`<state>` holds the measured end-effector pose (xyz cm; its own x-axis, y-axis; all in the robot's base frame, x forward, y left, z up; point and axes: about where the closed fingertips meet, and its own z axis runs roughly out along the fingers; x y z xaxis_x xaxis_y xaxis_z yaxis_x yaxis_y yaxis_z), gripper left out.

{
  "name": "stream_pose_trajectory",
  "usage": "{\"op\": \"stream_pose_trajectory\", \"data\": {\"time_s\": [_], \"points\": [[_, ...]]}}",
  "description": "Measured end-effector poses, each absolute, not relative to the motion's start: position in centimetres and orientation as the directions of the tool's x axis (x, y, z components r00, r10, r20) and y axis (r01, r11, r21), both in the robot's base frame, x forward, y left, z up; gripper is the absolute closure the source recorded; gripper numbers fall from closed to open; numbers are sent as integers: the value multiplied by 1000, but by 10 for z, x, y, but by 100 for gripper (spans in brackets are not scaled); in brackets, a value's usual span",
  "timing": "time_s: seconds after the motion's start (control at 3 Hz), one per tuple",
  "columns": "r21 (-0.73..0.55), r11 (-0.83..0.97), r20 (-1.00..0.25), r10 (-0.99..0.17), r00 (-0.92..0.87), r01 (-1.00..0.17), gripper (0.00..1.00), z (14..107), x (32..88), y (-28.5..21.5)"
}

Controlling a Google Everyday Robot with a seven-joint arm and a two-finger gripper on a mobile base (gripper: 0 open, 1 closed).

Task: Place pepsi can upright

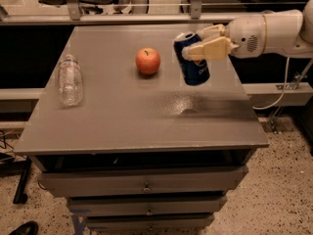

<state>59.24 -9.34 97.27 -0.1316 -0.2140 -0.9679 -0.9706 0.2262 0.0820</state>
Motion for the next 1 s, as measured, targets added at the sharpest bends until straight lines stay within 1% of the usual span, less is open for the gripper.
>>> {"op": "stream_pose_trajectory", "data": {"time_s": [0.33,0.67,1.0], "points": [[77,198,-990,-102,-99,-977,100,975,580,-104],[46,182,-999,-12,-49,-982,100,971,570,-111],[1,179,-999,51,8,-984,100,964,564,-115]]}}
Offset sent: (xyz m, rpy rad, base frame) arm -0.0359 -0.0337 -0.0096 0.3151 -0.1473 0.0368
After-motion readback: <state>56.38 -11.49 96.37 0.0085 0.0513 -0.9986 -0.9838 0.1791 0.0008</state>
